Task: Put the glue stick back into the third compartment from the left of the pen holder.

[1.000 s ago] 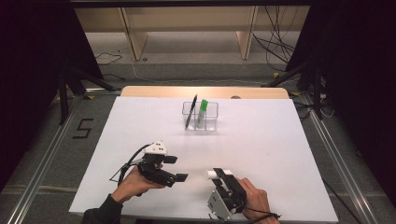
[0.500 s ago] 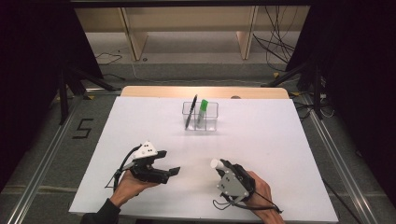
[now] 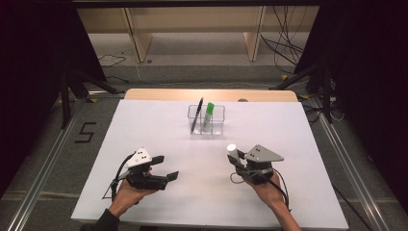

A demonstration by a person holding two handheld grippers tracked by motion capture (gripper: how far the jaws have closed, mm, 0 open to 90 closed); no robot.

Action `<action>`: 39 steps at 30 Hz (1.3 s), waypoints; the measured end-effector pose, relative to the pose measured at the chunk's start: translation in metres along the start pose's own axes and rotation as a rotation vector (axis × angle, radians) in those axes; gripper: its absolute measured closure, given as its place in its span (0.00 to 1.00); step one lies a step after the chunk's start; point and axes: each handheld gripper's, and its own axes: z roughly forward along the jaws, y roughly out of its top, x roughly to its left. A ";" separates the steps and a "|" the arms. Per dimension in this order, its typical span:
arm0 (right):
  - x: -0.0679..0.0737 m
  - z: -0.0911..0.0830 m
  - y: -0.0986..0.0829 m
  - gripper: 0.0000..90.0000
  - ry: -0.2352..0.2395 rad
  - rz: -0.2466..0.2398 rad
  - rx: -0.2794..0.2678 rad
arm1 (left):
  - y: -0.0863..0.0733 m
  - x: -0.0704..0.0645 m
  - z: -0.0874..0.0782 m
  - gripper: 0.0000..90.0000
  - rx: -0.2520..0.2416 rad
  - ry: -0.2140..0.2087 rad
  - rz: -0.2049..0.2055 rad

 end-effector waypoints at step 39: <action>-0.060 0.071 0.081 0.77 -0.002 0.242 -0.054 | -0.020 0.008 -0.019 0.17 -0.051 0.068 -0.037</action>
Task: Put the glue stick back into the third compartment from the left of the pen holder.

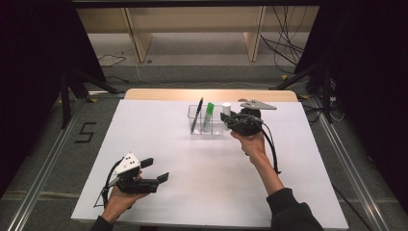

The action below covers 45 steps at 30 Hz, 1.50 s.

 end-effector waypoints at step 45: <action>-0.007 0.069 0.019 0.77 -0.097 0.034 0.046 | -0.001 -0.006 -0.004 0.14 -0.036 -0.035 0.027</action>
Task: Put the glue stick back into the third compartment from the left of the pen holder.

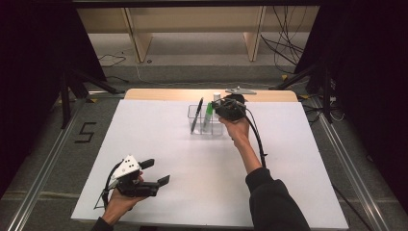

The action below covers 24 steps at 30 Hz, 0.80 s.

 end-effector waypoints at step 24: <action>-0.001 -0.014 0.005 0.41 -0.031 -0.042 -0.015 | 0.000 -0.001 0.002 0.14 0.019 -0.004 0.000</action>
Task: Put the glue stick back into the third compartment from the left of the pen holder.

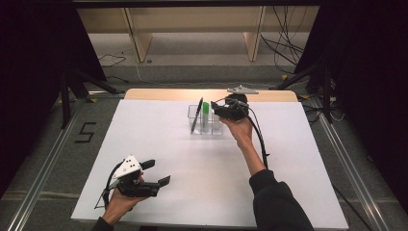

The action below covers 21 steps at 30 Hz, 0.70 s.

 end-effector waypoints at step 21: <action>0.023 -0.050 0.001 0.35 0.139 -0.053 -0.029 | 0.000 0.002 0.000 0.14 -0.011 -0.018 -0.036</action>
